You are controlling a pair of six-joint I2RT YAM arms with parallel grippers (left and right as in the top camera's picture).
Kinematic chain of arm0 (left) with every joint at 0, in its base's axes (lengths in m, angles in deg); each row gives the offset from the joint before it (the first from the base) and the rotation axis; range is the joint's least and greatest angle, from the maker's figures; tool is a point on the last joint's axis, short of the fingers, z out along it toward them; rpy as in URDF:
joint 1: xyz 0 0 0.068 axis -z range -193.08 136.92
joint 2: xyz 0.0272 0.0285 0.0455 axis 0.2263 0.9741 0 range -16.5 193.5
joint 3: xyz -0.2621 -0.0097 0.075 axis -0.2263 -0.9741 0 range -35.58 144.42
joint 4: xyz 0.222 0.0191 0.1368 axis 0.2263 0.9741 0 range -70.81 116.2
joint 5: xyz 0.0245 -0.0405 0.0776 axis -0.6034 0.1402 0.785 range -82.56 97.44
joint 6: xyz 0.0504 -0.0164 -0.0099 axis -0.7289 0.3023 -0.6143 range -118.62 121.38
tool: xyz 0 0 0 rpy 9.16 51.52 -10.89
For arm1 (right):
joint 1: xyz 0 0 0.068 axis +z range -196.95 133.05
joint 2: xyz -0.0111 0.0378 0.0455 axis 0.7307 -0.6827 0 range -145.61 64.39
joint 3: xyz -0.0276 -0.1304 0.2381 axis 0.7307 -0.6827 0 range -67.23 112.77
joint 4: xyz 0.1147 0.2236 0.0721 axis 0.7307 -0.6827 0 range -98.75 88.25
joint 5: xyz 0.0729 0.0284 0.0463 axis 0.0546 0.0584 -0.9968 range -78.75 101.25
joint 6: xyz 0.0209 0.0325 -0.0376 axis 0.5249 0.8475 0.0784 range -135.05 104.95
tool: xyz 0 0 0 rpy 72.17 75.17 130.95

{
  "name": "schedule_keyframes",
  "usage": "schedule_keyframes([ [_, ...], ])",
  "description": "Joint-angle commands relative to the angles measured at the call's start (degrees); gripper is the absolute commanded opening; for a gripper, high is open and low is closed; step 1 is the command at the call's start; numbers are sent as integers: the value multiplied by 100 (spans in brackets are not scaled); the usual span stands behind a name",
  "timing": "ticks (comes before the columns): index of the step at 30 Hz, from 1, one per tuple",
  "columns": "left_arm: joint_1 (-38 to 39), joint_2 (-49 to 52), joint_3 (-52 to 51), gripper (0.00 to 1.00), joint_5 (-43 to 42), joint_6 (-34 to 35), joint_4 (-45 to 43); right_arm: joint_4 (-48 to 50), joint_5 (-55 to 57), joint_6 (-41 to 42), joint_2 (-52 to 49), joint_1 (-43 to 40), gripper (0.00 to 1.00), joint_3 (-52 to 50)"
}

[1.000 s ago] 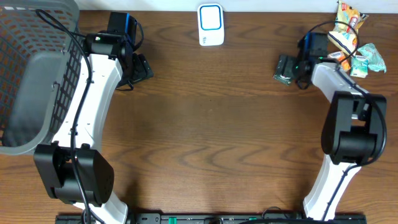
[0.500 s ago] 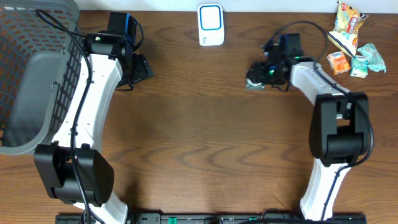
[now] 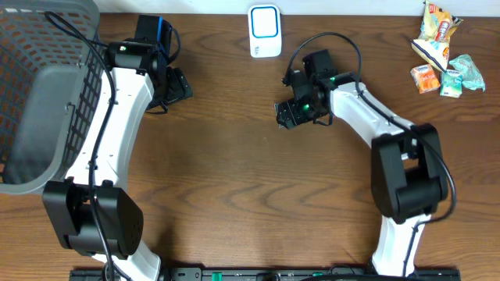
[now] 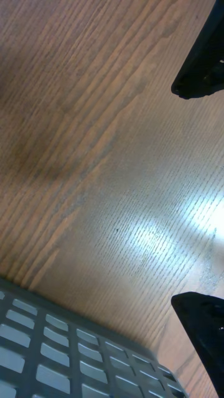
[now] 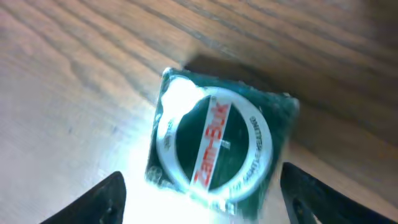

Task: Scan the item barcode
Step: 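Move the right gripper left over the Zam-Buk tin, then lower the right gripper onto the green Zam-Buk tin and grasp it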

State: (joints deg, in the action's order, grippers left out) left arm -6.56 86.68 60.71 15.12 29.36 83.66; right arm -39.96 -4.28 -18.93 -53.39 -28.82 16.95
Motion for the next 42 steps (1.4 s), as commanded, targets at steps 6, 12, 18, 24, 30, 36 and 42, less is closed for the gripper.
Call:
schedule_keyframes([
  [6, -20, -28, 20, 98, 72, -98, 20, -254, 1010, 1167, 540, 378, 72, -17],
  [12, -20, -28, 20, 98, 72, -98, 20, -221, 1003, 1794, 385, 608, 45, -28],
  [18, -20, -28, 20, 98, 72, -98, 20, -125, 1003, 1847, 380, 918, 8, -35],
  [24, -20, -28, 20, 98, 72, -98, 20, -31, 1064, 1847, 221, 1207, 1, -140],
  [30, -20, -28, 20, 98, 72, -98, 20, 122, 2256, 2277, -13, 1281, 1, -380],
  [36, -20, -28, 20, 98, 72, -98, 20, 186, 2763, 2479, -48, 1069, 1, -476],
  [42, -20, -28, 20, 98, 72, -98, 20, 98, 3237, 2702, -20, 741, 1, -391],
])
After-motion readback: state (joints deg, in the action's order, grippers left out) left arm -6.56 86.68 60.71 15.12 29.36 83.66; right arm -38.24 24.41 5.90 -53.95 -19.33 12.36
